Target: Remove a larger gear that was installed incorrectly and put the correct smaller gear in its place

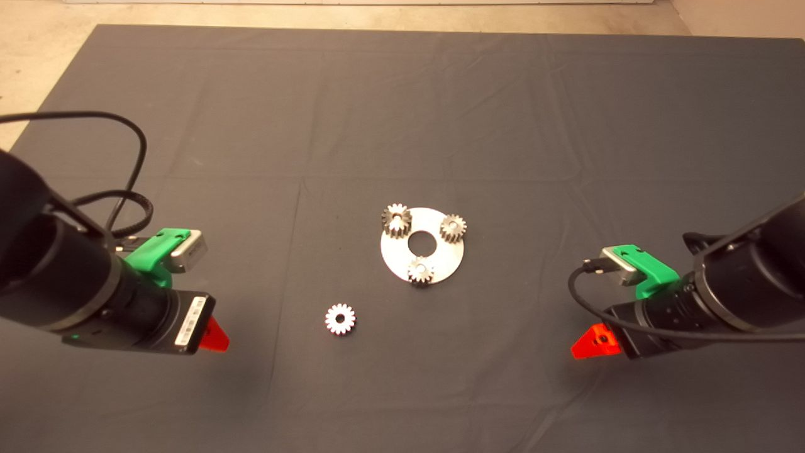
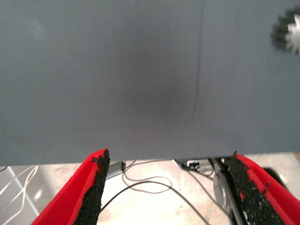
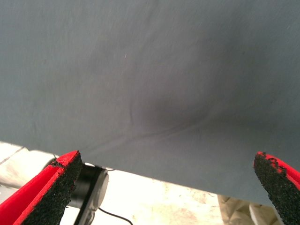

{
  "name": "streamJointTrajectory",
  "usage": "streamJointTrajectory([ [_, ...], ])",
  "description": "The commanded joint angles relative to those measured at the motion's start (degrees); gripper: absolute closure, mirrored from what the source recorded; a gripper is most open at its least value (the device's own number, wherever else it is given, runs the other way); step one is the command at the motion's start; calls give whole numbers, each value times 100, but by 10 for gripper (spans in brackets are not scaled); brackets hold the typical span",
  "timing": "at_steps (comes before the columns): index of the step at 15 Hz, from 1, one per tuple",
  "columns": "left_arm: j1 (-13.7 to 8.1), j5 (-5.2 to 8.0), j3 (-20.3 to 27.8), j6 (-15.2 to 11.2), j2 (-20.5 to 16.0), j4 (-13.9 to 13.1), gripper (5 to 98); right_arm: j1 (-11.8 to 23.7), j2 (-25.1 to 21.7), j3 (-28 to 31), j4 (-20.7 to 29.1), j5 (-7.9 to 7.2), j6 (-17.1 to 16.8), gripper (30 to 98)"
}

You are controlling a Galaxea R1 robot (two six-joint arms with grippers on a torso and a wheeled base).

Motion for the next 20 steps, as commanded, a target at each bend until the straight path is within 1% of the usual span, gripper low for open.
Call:
streamJointTrajectory([
  [1,-12,768,-349,-482,497,439,392,79,8,-326,-138,30,-41,314],
  [2,-12,768,-432,-650,737,563,392,79,8,-570,-89,30,-371,314],
  [3,-12,768,-488,-702,1047,668,391,95,8,-747,76,30,-498,314],
  [4,-12,768,-643,-708,1310,677,354,96,8,-878,248,30,-606,314],
  [5,-12,768,-883,-758,1549,694,345,105,8,-1047,373,30,-787,314],
  [6,-12,768,-1029,-790,1705,716,345,105,-1,-1209,447,21,-931,314],
  [7,-12,768,-1189,-781,2051,892,345,105,-10,-1464,639,21,-1186,315],
  [8,-12,768,-1360,-807,2273,1039,321,114,-1,-1672,802,21,-1436,314],
  [9,-12,768,-1465,-825,2387,1125,299,123,-1,-1798,899,30,-1599,314],
  [10,-12,768,-1599,-825,2492,1253,297,140,4,-1920,1048,21,-1744,314],
  [12,-12,768,-1927,-764,2648,1327,295,140,8,-1990,1127,21,-1862,314],
  [14,-12,768,-2283,-755,2976,1406,295,140,8,-2009,1127,21,-1863,314],
  [15,-12,768,-2439,-755,3203,1485,295,149,8,-2009,1136,21,-1872,314],
  [17,5,768,-2766,-755,3458,1654,295,161,8,-2017,1195,12,-1962,314],
  [18,85,768,-3041,-682,3594,1742,295,229,8,-2035,1277,12,-2012,314],
  [19,152,768,-3282,-491,3752,1752,287,278,8,-2073,1309,12,-2027,314],
  [20,221,768,-3470,-399,3816,1749,248,307,8,-2127,1312,12,-2052,314],
])
